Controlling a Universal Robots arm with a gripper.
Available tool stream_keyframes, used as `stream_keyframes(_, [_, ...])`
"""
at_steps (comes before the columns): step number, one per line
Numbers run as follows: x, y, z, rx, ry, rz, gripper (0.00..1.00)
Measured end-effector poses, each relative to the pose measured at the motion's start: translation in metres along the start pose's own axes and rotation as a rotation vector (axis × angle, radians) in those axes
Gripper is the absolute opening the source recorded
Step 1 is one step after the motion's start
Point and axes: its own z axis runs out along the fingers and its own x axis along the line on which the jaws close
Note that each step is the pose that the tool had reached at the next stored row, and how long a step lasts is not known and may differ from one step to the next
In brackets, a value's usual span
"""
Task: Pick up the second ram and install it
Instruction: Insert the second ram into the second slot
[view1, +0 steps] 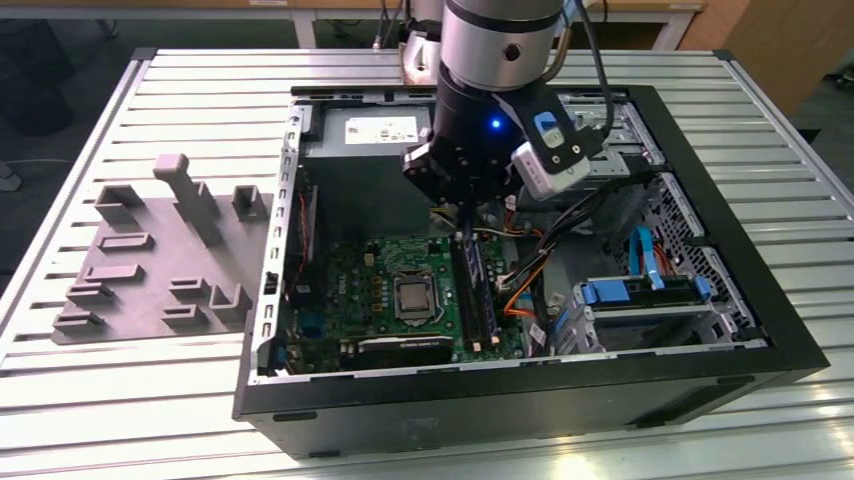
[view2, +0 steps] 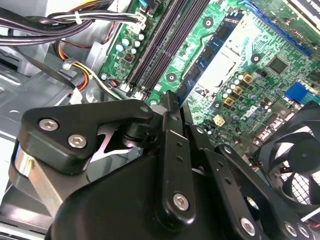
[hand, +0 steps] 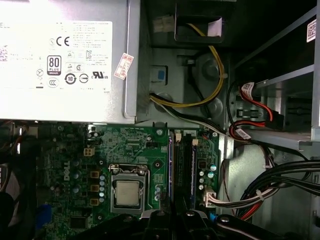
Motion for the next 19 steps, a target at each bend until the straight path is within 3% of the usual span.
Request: stream_keyframes(19, [-0.0016,-0.0004,0.0190,0.0003,0.0005,0.025,0.14])
